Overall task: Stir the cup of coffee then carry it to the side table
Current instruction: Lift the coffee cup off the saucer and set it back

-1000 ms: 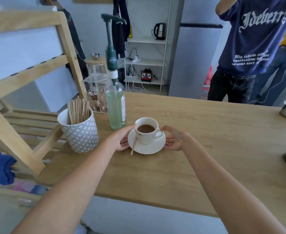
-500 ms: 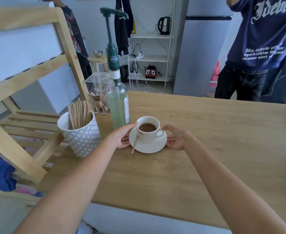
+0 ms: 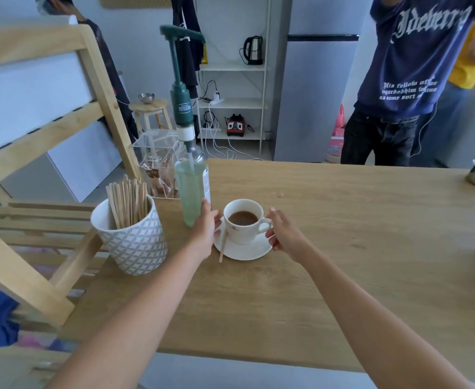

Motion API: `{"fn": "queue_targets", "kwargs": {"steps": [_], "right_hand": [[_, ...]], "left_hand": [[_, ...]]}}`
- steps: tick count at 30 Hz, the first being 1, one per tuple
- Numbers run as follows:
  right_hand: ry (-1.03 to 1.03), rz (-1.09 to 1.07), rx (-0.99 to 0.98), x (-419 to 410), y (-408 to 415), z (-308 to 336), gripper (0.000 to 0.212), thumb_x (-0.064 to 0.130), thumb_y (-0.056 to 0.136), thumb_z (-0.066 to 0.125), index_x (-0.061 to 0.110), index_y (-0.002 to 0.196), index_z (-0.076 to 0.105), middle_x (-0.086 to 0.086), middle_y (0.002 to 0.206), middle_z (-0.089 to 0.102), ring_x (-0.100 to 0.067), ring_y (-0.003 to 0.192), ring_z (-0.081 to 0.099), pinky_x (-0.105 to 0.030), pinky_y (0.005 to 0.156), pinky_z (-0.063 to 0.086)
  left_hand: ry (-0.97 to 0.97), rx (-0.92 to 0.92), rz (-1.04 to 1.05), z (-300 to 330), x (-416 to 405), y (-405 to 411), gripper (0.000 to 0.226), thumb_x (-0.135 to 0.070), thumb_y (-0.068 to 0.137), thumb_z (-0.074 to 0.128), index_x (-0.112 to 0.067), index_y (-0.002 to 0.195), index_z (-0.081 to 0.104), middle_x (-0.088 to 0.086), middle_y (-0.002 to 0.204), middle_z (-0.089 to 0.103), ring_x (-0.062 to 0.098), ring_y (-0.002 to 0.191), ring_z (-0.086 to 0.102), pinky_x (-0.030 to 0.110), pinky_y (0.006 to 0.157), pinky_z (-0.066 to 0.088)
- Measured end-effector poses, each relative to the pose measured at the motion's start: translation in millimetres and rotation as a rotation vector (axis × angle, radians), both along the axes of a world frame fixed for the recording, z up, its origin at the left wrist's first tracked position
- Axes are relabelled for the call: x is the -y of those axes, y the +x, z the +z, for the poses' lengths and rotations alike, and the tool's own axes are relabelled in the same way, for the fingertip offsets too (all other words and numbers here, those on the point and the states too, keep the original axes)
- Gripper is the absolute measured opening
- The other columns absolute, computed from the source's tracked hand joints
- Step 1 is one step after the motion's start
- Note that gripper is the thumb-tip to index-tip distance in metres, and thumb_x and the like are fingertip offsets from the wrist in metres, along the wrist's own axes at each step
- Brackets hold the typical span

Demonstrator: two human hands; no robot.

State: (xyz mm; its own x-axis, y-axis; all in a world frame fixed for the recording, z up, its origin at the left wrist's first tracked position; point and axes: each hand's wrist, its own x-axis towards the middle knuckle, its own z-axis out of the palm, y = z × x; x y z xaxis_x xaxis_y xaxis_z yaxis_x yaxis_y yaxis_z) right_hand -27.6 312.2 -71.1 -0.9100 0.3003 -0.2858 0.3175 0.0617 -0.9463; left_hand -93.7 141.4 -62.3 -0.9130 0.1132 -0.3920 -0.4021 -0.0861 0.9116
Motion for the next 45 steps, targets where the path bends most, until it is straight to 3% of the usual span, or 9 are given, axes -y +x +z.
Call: {"fn": "queue_targets", "kwargs": {"steps": [4, 9, 12, 16, 22, 26, 31, 37, 45], "right_hand": [[-0.04, 0.034, -0.021, 7, 1, -9, 0.036, 0.051, 0.096, 0.032, 0.02, 0.097, 0.052, -0.006, 0.067, 0.052, -0.013, 0.046, 0.047, -0.022, 0.043, 0.039], [-0.125, 0.03, -0.04, 12, 0, -9, 0.035, 0.043, 0.099, 0.033, 0.015, 0.085, 0.047, -0.009, 0.065, 0.05, -0.017, 0.05, 0.05, -0.027, 0.048, 0.045], [-0.11, 0.038, -0.053, 13, -1, -7, 0.031, 0.039, 0.1, 0.032, 0.017, 0.086, 0.048, -0.01, 0.065, 0.052, -0.018, 0.052, 0.052, -0.028, 0.048, 0.046], [-0.049, 0.054, -0.075, 14, -2, -2, 0.032, 0.038, 0.099, 0.031, 0.012, 0.102, 0.049, -0.01, 0.064, 0.054, -0.018, 0.051, 0.054, -0.026, 0.047, 0.047], [0.044, 0.084, -0.153, 14, -6, 29, 0.035, 0.04, 0.099, 0.03, 0.013, 0.099, 0.052, -0.008, 0.063, 0.056, -0.015, 0.049, 0.054, -0.026, 0.047, 0.047], [0.091, 0.104, -0.223, 17, -7, 63, 0.037, 0.04, 0.099, 0.028, 0.014, 0.1, 0.054, -0.009, 0.063, 0.056, -0.016, 0.049, 0.053, -0.027, 0.048, 0.046], [0.125, 0.129, -0.305, 25, -10, 107, 0.037, 0.041, 0.099, 0.028, 0.019, 0.086, 0.055, -0.008, 0.061, 0.056, -0.014, 0.045, 0.05, -0.025, 0.044, 0.044], [0.147, 0.117, -0.388, 32, -19, 151, 0.041, 0.044, 0.097, 0.029, 0.014, 0.089, 0.057, -0.005, 0.057, 0.057, -0.01, 0.039, 0.05, -0.022, 0.041, 0.043], [0.173, 0.107, -0.403, 42, -34, 210, 0.039, 0.044, 0.096, 0.03, 0.019, 0.083, 0.057, 0.001, 0.044, 0.058, -0.01, 0.035, 0.049, -0.019, 0.037, 0.041]], "left_hand": [[0.189, 0.059, -0.065, 5, -9, 4, 0.083, -0.065, 0.092, 0.012, -0.005, 0.138, 0.045, 0.013, 0.139, 0.051, 0.021, 0.129, 0.046, 0.03, 0.101, 0.038], [0.214, 0.086, -0.07, 5, -10, 5, 0.093, -0.072, 0.087, 0.009, -0.003, 0.134, 0.049, 0.016, 0.133, 0.055, 0.022, 0.123, 0.05, 0.031, 0.099, 0.039], [0.192, 0.073, -0.072, 7, -12, 5, 0.094, -0.073, 0.086, 0.008, -0.003, 0.126, 0.056, 0.014, 0.117, 0.061, 0.02, 0.107, 0.055, 0.03, 0.095, 0.042], [0.146, 0.049, -0.073, 16, -9, 6, 0.086, -0.074, 0.085, 0.006, -0.011, 0.098, 0.063, 0.006, 0.09, 0.066, 0.014, 0.088, 0.059, 0.027, 0.074, 0.048], [0.088, -0.075, -0.133, 42, 2, 0, 0.082, -0.062, 0.094, 0.007, -0.005, 0.125, 0.057, 0.009, 0.103, 0.063, 0.02, 0.105, 0.056, 0.035, 0.099, 0.044], [0.072, -0.165, -0.113, 74, 9, 0, 0.064, -0.049, 0.1, 0.014, -0.008, 0.115, 0.061, 0.006, 0.091, 0.063, 0.015, 0.083, 0.056, 0.028, 0.076, 0.046], [0.008, -0.222, -0.083, 117, 20, 4, 0.039, -0.035, 0.1, 0.03, -0.018, 0.081, 0.058, 0.001, 0.083, 0.061, 0.016, 0.075, 0.055, 0.03, 0.066, 0.044], [0.126, -0.168, -0.06, 161, 37, 5, 0.029, -0.023, 0.099, 0.033, -0.004, 0.1, 0.055, 0.017, 0.096, 0.058, 0.03, 0.087, 0.059, 0.042, 0.072, 0.054], [0.138, -0.218, -0.088, 219, 49, 1, 0.035, -0.024, 0.1, 0.029, -0.003, 0.093, 0.056, 0.018, 0.093, 0.058, 0.029, 0.084, 0.059, 0.039, 0.065, 0.054]]}}
